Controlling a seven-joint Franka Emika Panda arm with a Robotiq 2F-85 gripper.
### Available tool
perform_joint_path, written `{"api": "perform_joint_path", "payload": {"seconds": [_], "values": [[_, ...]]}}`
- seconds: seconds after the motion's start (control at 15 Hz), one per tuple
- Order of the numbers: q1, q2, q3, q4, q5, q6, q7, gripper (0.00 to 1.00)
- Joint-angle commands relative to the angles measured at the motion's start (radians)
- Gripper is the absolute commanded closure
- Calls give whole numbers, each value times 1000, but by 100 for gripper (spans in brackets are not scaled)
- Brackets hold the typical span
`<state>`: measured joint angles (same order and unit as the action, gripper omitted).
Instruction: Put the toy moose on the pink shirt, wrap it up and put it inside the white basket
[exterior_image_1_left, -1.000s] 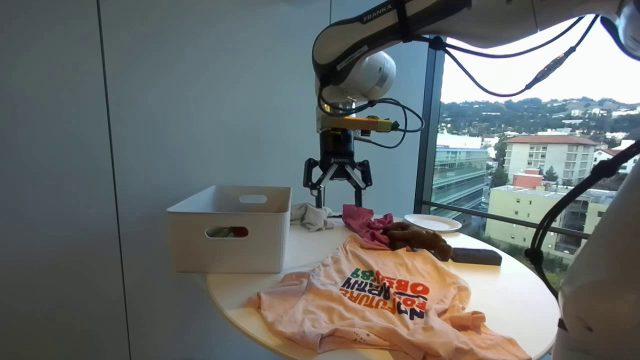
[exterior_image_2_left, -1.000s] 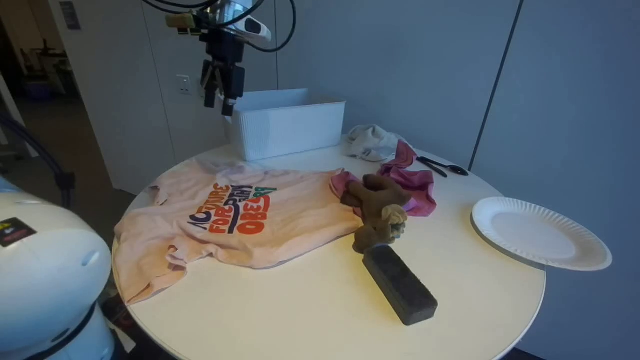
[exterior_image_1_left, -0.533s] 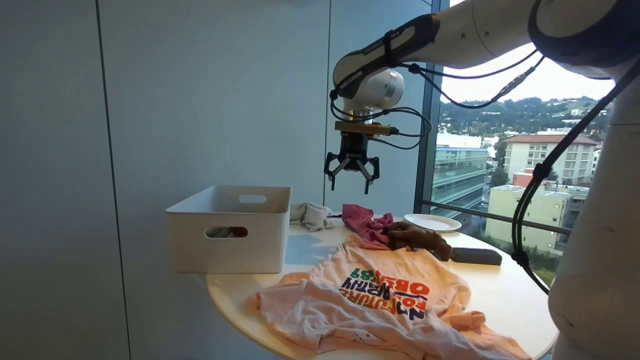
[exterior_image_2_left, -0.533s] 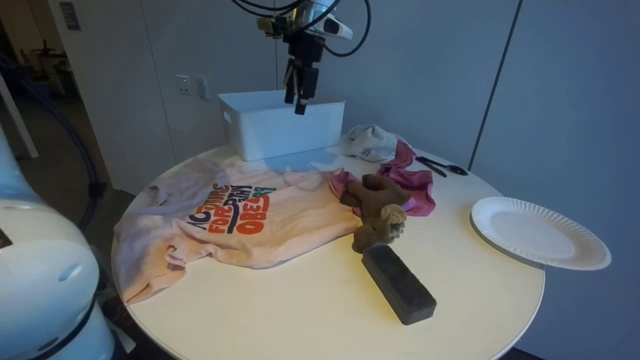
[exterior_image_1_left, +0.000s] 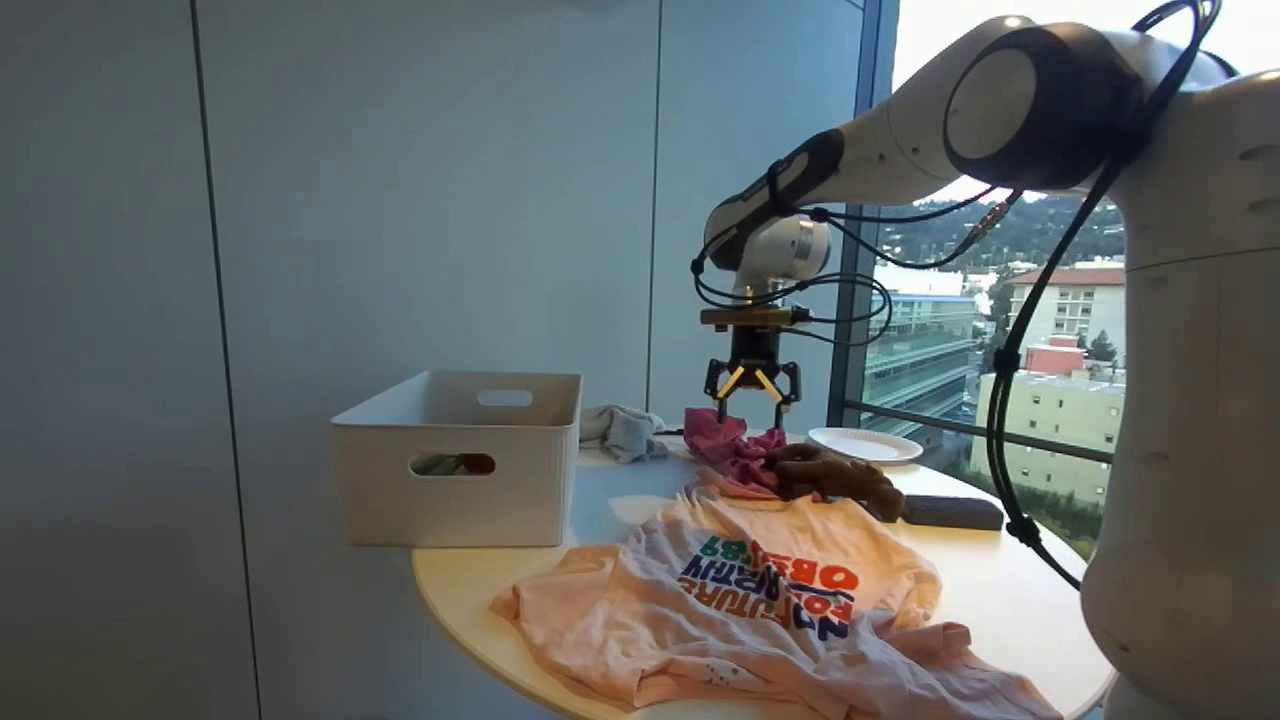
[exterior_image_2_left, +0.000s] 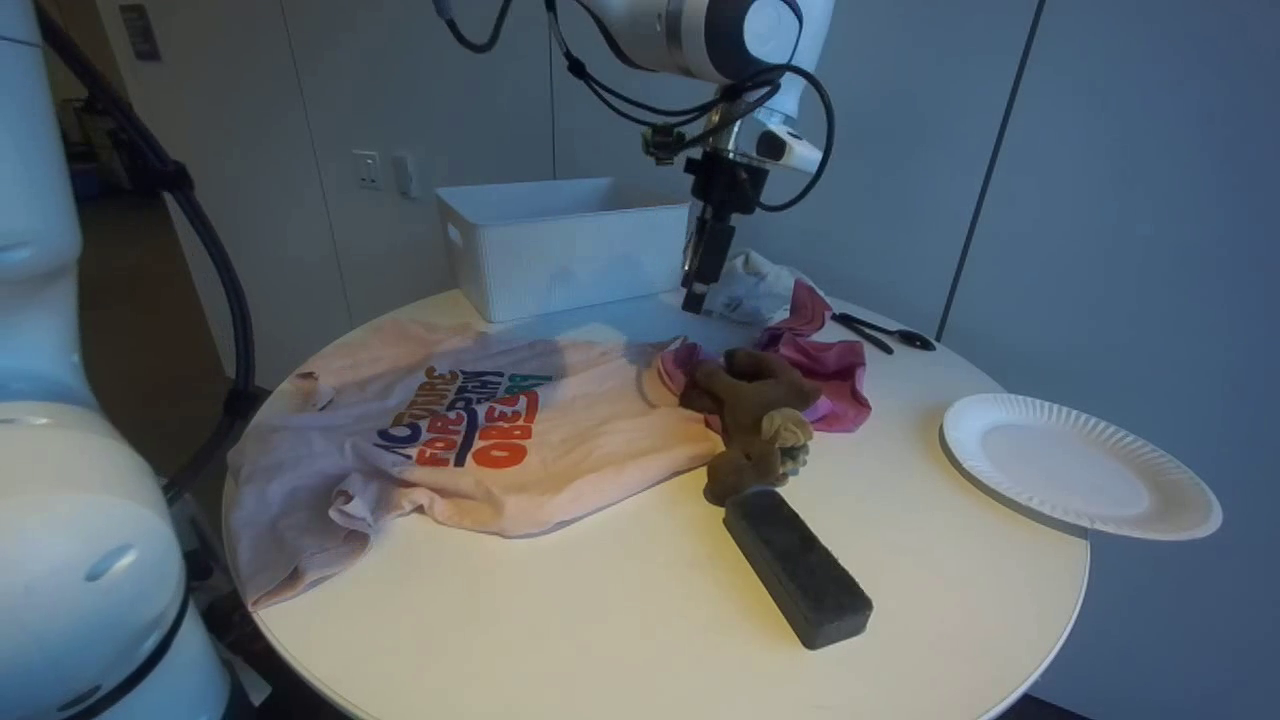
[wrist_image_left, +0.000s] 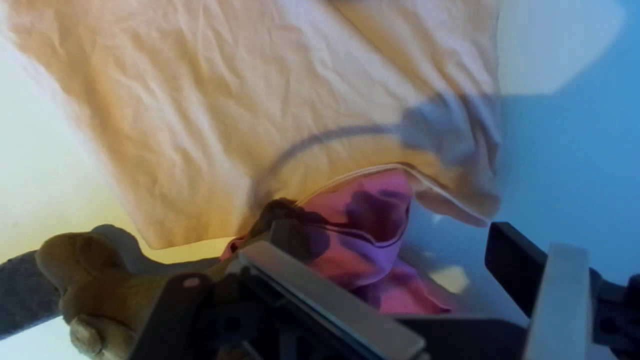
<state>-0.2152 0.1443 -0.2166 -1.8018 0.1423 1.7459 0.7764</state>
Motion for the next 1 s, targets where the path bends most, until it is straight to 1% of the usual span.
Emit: {"api": "perform_joint_path", "payload": {"seconds": [0.0, 0.33, 0.4, 0.53, 0.6, 0.67, 0.93], "values": [[-18, -13, -48, -69, -16, 73, 129, 0], [-31, 9, -97, -126, -66, 175, 334, 0], [-31, 21, -102, -126, -82, 187, 384, 0], [-30, 42, -101, -126, -81, 190, 439, 0], [-30, 48, -99, -151, -73, 226, 455, 25], [-29, 55, -97, -159, -68, 244, 466, 26], [-25, 66, -91, -161, -60, 279, 490, 57]]}}
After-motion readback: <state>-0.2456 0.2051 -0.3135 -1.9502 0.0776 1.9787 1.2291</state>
